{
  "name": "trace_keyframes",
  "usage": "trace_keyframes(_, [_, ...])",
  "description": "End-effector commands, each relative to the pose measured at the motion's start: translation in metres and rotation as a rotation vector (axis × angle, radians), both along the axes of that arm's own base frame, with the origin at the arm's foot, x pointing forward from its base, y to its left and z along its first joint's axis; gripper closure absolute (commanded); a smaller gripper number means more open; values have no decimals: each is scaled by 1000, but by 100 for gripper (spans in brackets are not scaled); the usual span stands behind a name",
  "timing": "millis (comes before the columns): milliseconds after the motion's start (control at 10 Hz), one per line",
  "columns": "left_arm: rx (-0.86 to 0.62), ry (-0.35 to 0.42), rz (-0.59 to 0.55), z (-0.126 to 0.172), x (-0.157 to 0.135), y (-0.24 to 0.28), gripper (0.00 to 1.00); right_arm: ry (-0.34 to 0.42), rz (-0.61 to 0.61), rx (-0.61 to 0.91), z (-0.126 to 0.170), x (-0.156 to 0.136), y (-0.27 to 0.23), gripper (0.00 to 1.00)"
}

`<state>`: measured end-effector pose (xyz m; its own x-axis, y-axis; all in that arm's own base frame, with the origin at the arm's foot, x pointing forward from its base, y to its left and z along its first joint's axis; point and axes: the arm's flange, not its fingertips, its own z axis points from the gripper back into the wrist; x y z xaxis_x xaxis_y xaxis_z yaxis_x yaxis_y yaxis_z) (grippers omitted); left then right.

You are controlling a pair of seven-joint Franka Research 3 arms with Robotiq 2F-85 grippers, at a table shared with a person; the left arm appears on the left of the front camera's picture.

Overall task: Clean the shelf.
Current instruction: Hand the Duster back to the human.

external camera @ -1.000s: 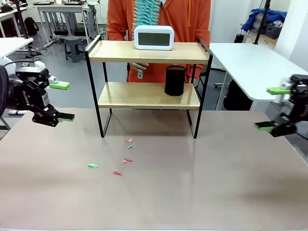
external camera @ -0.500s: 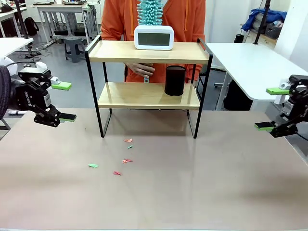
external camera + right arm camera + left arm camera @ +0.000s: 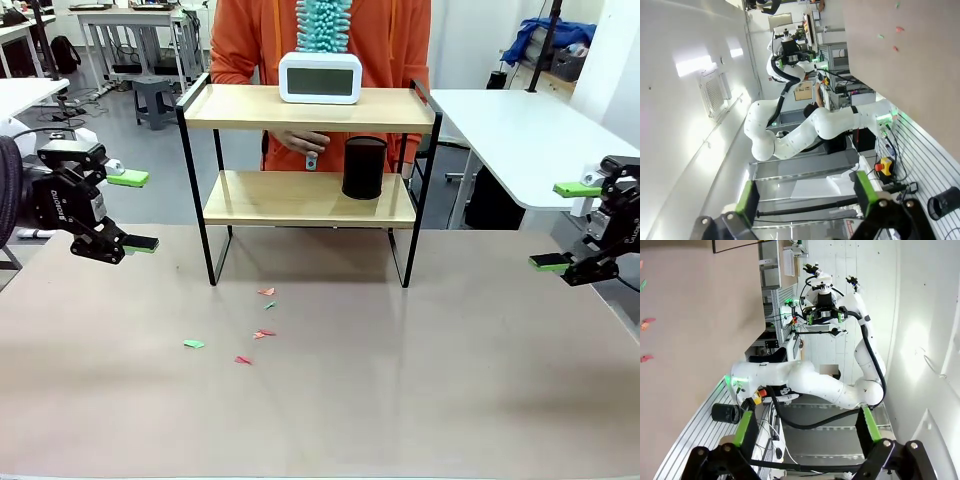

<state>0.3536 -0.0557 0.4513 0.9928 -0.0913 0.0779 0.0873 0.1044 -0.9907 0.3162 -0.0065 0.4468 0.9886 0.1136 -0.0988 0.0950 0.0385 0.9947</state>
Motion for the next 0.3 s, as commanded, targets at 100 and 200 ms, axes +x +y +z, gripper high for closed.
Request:
trace_keyframes(100, [-4, -2, -6, 2, -1, 3, 0, -13, 9, -3, 3, -2, 0, 0])
trace_keyframes(200, [-4, -2, -6, 2, -1, 3, 0, -13, 9, -3, 3, -2, 0, 0])
